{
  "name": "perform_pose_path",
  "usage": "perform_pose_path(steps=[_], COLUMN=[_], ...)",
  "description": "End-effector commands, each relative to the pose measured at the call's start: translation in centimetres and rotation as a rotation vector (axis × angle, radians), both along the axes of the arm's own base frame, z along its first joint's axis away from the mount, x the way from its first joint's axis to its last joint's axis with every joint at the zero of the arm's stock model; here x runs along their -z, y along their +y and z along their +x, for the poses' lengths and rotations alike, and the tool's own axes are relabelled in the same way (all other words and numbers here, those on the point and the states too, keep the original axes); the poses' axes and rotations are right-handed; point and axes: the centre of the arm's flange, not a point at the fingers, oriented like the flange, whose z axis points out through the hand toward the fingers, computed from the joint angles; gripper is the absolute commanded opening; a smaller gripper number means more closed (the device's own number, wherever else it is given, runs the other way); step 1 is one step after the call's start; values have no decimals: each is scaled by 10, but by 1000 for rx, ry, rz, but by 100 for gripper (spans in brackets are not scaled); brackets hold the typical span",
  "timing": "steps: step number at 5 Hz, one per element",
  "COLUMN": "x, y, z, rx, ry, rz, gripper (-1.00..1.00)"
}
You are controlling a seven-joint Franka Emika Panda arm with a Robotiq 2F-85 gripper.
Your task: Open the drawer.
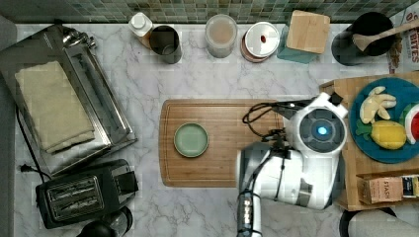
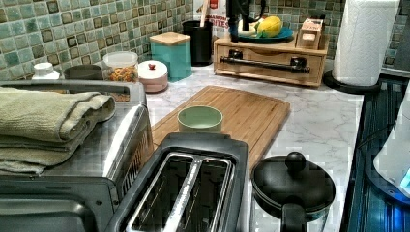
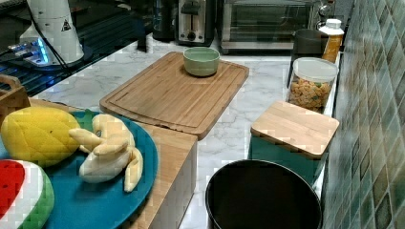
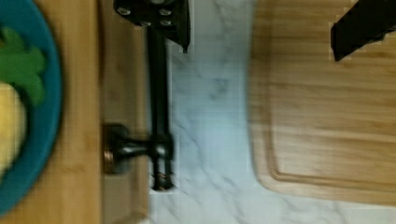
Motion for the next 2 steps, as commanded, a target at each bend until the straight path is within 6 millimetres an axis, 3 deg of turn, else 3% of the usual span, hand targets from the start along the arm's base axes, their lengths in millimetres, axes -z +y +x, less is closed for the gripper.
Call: perform_pose_path(steps=[1,2], x=[30,41], y=[-31,-35], z=[-9,-11], rx=[-109,-113], ry=[-45,-45], rz=[-42,-53], gripper=[100,100])
